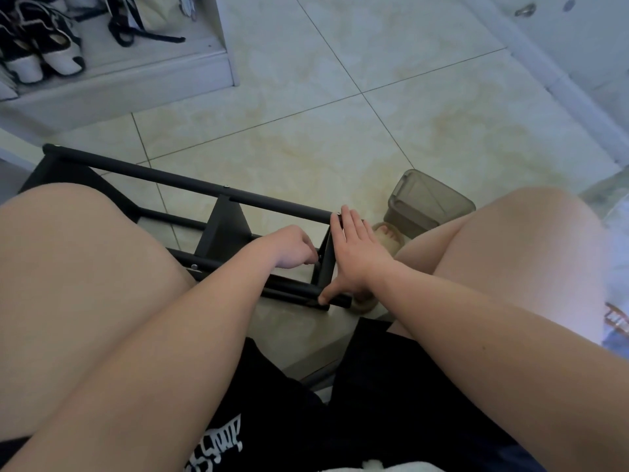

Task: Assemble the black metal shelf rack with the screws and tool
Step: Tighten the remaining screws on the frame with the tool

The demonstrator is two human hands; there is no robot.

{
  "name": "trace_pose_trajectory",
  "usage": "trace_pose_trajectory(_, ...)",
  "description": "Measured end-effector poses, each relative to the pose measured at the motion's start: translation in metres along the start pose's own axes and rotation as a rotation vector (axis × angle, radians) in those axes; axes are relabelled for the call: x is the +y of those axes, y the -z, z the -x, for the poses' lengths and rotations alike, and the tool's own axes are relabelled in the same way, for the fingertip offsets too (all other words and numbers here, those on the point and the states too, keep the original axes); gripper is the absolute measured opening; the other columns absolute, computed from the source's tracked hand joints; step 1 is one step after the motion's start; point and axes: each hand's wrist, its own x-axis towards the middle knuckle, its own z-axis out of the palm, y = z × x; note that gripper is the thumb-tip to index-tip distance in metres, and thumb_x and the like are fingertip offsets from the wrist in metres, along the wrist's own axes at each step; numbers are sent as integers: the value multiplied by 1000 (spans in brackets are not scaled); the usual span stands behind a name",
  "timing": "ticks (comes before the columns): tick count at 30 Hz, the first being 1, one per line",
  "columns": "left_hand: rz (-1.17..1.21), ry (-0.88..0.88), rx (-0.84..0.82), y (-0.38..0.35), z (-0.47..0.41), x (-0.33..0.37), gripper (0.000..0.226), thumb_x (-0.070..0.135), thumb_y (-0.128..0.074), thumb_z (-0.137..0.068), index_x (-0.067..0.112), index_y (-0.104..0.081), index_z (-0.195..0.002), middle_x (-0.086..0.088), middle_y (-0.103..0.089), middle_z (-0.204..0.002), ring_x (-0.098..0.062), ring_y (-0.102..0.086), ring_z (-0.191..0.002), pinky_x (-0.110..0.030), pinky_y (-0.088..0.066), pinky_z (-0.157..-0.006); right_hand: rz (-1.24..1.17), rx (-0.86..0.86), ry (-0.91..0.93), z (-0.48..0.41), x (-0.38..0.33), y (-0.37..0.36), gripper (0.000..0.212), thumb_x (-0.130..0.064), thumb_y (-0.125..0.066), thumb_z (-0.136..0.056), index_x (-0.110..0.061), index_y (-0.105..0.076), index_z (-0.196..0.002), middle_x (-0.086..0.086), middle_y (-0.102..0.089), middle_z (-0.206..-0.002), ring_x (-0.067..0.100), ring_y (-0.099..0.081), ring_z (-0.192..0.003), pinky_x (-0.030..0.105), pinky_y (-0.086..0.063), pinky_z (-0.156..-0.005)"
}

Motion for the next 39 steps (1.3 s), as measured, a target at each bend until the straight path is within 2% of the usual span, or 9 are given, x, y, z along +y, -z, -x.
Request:
trace_pose_trajectory(4, 253, 54, 9, -8, -6, -2, 7, 17, -64, -89, 15, -71, -86, -3, -74, -85, -11, -67, -77, -27, -53, -69, 6, -6, -1, -1, 0, 1, 168, -83, -80, -50, -4, 26, -155, 22, 31, -162, 36, 26, -152, 45, 9, -126)
trace_pose_trajectory(11, 355, 94, 145, -17, -13, -3, 3, 15, -66, -91, 15, -68, -93, -2, -73, -77, -7, -66, -66, -22, -43, -58, -1, -4, -6, -2, 1, 0, 169, -83, -80, -49, -5, 26, -155, 21, 31, -163, 35, 26, -152, 45, 11, -124)
trace_pose_trajectory(15, 367, 130, 111, -17, -15, 2, 13, 18, -60, -97, 18, -69, -88, 3, -73, -78, -7, -68, -70, -24, -47, -62, -1, -3, -6, -3, 1, -1, 169, -84, -79, -48, -6, 27, -155, 20, 31, -163, 35, 26, -152, 45, 11, -124)
trace_pose_trajectory(19, 349, 186, 57, -18, -18, 7, 15, 18, -57, -99, 9, -68, -103, -1, -74, -86, -11, -69, -76, -27, -48, -64, -7, 1, -10, -4, 2, -1, 170, -85, -79, -46, -6, 26, -155, 19, 31, -163, 34, 25, -153, 44, 10, -125)
trace_pose_trajectory(22, 357, 240, 38, -18, -19, 9, 17, 19, -57, -98, 7, -69, -103, -1, -75, -89, -14, -69, -79, -26, -49, -65, -6, 3, -10, -5, 3, -2, 171, -86, -78, -46, -6, 27, -155, 19, 31, -163, 34, 25, -153, 44, 10, -125)
trace_pose_trajectory(32, 354, 268, 42, -13, -24, 4, 24, 16, -55, -96, 3, -73, -106, 0, -75, -85, -15, -62, -76, -23, -39, -55, -9, -7, -4, -4, 3, 0, 170, -85, -79, -48, -6, 26, -155, 20, 30, -163, 34, 25, -153, 45, 9, -126)
trace_pose_trajectory(34, 363, 275, 16, -13, -25, 2, 25, 16, -55, -96, 3, -73, -107, -3, -76, -91, -17, -59, -77, -23, -37, -57, -11, -6, -4, -4, 3, 0, 170, -85, -79, -48, -6, 26, -156, 20, 31, -163, 34, 25, -153, 45, 9, -126)
trace_pose_trajectory(37, 326, 278, -47, -12, -25, 0, 26, 17, -57, -93, 2, -74, -105, -16, -73, -112, -25, -45, -81, -32, -34, -71, -5, -2, -4, -4, 2, 0, 169, -85, -78, -48, -5, 26, -156, 20, 31, -163, 34, 25, -153, 45, 8, -126)
trace_pose_trajectory(39, 294, 275, -56, -11, -25, -1, 25, 16, -56, -91, 1, -75, -99, -18, -72, -112, -26, -39, -82, -34, -33, -71, -9, -4, -6, -4, 2, 0, 170, -85, -78, -48, -6, 26, -156, 19, 31, -163, 34, 25, -153, 45, 8, -126)
